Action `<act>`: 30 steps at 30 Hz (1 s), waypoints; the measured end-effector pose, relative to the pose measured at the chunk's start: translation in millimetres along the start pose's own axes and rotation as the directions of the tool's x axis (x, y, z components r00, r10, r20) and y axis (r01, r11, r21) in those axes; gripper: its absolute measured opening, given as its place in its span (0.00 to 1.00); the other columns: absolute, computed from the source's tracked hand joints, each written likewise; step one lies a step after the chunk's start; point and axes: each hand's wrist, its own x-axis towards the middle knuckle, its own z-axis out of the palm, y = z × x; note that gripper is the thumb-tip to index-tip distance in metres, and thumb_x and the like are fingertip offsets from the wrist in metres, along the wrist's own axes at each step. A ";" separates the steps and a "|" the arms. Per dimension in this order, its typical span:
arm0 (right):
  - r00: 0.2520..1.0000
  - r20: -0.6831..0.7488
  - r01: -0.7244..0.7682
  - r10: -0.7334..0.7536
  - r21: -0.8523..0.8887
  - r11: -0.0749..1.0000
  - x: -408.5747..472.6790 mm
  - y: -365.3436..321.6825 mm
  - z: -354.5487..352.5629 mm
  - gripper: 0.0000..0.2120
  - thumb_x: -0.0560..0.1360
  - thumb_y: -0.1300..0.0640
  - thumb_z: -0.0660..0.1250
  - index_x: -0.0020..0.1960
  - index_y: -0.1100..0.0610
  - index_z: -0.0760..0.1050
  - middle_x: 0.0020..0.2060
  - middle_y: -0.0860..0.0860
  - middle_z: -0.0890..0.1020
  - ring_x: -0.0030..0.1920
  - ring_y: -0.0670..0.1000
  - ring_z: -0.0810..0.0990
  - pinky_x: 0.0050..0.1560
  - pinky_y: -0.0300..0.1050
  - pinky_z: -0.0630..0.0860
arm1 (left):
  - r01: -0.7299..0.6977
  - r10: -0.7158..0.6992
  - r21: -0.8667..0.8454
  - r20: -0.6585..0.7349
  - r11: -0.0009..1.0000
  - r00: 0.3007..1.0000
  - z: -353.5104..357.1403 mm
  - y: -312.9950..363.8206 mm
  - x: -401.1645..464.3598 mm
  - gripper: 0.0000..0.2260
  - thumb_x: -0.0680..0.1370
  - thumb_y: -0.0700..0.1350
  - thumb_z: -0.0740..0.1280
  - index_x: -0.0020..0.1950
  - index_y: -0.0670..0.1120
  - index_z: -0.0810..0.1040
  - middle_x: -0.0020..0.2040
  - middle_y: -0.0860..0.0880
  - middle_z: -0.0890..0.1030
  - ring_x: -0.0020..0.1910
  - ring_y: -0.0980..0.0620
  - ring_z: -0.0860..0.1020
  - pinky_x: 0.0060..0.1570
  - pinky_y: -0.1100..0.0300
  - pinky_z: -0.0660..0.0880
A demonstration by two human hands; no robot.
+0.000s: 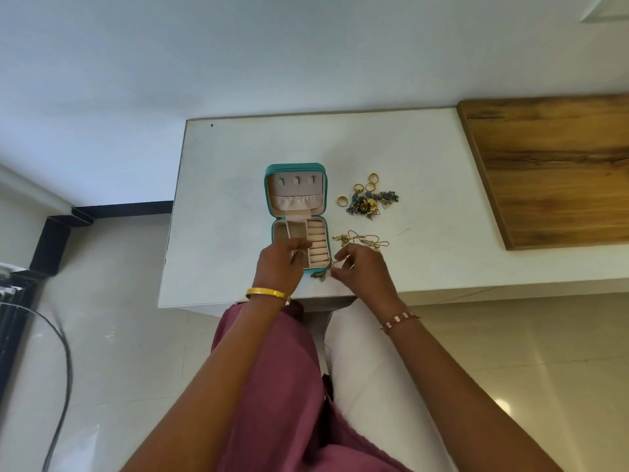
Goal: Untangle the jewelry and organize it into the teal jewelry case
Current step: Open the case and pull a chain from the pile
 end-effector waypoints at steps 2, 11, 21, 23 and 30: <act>0.999 0.051 -0.007 0.009 -0.044 0.999 -1.0 -4.6 9.1 0.20 0.69 0.55 0.74 0.57 0.59 0.74 0.51 0.57 0.80 0.48 0.53 0.76 0.44 0.39 0.68 | -0.019 0.018 0.065 0.016 0.998 1.000 1.9 -6.1 -1.9 0.13 0.77 0.36 0.60 0.59 0.45 0.78 0.61 0.45 0.77 0.59 0.46 0.75 0.58 0.62 0.70; 0.999 0.012 -0.042 0.044 -0.112 0.993 10.3 -0.1 11.7 0.07 0.73 0.61 0.68 0.47 0.64 0.79 0.46 0.59 0.82 0.49 0.57 0.79 0.44 0.39 0.68 | -0.144 0.145 0.114 -0.005 0.983 0.989 13.9 -31.5 -7.2 0.12 0.75 0.35 0.64 0.57 0.42 0.79 0.60 0.44 0.78 0.61 0.46 0.73 0.58 0.66 0.63; 0.990 -0.123 -0.079 0.069 -0.075 0.994 21.6 23.2 -16.5 0.02 0.72 0.65 0.66 0.42 0.63 0.78 0.42 0.59 0.82 0.44 0.56 0.79 0.42 0.39 0.66 | -0.213 0.222 0.124 -0.068 0.969 0.973 20.6 -39.2 -10.8 0.12 0.74 0.33 0.65 0.56 0.40 0.80 0.58 0.42 0.79 0.59 0.42 0.75 0.57 0.63 0.63; 0.989 -0.142 -0.033 0.028 -0.030 0.999 17.1 17.8 -11.8 0.02 0.73 0.64 0.67 0.44 0.62 0.78 0.41 0.57 0.82 0.40 0.52 0.76 0.41 0.39 0.67 | -0.242 0.255 0.139 -0.079 0.960 0.964 21.0 -39.2 -11.6 0.12 0.72 0.32 0.66 0.54 0.39 0.80 0.56 0.40 0.80 0.56 0.40 0.76 0.55 0.61 0.66; 0.990 -0.134 0.059 -0.044 0.117 0.991 6.3 -13.3 14.4 0.13 0.74 0.60 0.66 0.58 0.60 0.76 0.46 0.57 0.80 0.44 0.53 0.78 0.47 0.42 0.74 | -0.287 0.312 0.221 -0.087 0.932 0.946 20.9 -36.6 -13.3 0.12 0.68 0.34 0.71 0.51 0.39 0.81 0.50 0.39 0.82 0.49 0.40 0.80 0.47 0.50 0.78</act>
